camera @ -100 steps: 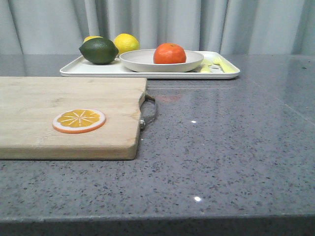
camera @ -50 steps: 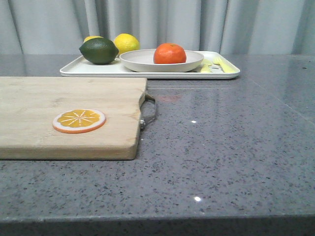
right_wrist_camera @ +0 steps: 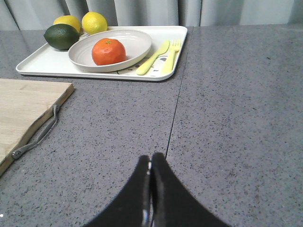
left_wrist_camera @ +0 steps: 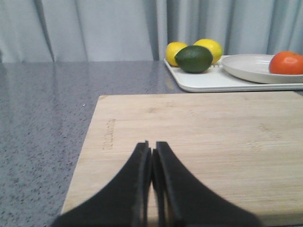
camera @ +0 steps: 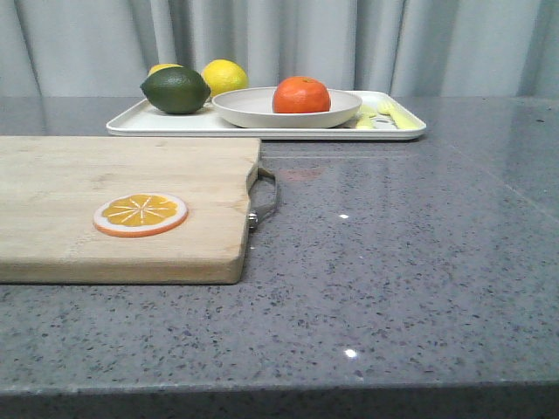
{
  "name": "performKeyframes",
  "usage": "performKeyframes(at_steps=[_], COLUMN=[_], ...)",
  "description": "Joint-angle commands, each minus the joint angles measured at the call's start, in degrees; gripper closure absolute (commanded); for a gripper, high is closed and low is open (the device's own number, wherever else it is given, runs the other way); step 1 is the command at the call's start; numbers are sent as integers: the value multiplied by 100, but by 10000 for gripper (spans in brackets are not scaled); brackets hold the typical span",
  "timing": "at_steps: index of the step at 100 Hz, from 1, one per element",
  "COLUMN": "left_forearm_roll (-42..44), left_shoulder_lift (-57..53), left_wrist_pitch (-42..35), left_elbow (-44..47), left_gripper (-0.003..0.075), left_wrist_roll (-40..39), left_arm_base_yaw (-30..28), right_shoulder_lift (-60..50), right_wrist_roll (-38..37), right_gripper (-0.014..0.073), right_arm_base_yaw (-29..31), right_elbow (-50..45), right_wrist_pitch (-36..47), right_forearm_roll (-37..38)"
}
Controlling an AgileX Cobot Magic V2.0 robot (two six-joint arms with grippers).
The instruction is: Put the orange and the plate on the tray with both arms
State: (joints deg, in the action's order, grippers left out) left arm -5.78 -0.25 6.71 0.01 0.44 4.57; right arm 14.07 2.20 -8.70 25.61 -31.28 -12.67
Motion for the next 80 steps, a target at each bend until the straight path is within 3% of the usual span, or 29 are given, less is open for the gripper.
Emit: performKeyframes(at_steps=[1, 44, 80], left_forearm_roll=[203, 287, 287], left_shoulder_lift=[-175, -175, -175], left_wrist_pitch=[-671, -470, -470], left_elbow=[59, 136, 136], left_gripper=[738, 738, 739], left_wrist_roll=[-411, -397, -397], left_arm_base_yaw=[-148, -587, -610], right_shoulder_lift=[46, 46, 46], right_wrist_roll=[54, 54, 54], right_gripper=[661, 661, 661], right_arm_base_yaw=[14, 14, 14], right_elbow=[122, 122, 122], right_wrist_pitch=[425, 425, 425], right_forearm_roll=[-3, -3, -3])
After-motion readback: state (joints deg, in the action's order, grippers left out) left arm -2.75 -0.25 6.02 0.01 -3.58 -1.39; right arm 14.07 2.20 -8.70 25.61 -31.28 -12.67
